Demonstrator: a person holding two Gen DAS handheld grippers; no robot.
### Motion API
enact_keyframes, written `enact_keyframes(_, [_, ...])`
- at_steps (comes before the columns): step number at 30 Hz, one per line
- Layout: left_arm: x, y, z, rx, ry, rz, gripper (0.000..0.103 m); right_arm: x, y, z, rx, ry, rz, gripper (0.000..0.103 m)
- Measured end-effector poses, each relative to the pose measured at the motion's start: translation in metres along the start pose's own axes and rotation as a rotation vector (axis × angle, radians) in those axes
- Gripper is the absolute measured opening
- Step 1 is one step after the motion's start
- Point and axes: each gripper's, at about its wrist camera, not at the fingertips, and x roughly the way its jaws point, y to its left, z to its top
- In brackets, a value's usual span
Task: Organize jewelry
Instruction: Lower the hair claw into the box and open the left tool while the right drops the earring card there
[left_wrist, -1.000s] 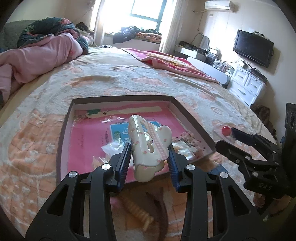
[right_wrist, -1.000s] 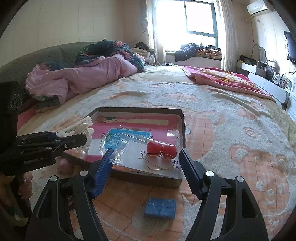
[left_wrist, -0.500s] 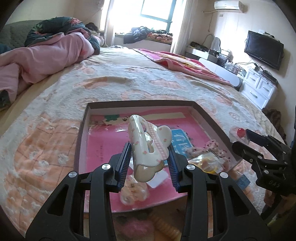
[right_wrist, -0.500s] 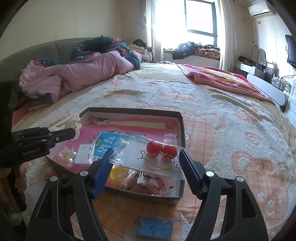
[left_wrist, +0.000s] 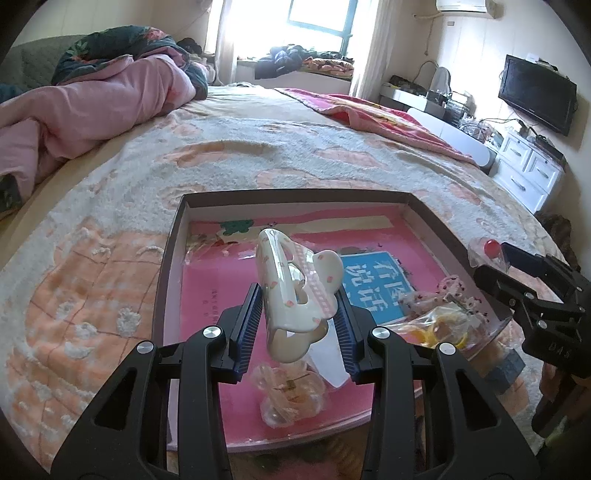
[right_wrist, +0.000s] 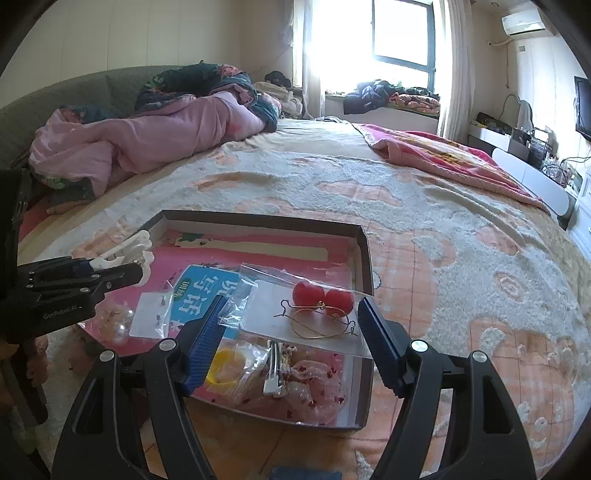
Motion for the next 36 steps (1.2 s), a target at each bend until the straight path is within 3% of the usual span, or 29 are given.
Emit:
enact_keyframes(18, [0.014,0.016,-0.003,-0.03,0.026,0.02,0.03,0.041,0.007,-0.005,-0.01,0.12,-0.025,0.07])
enact_keyframes(30, [0.016,0.015,-0.006,-0.019,0.041,0.02,0.03,0.045,0.009,-0.009,0.0,0.14,-0.033,0.072])
enact_keyframes(36, [0.015,0.012,-0.006,-0.009,0.046,0.017,0.031,0.038,0.005,-0.01,0.035,0.127,-0.008,0.081])
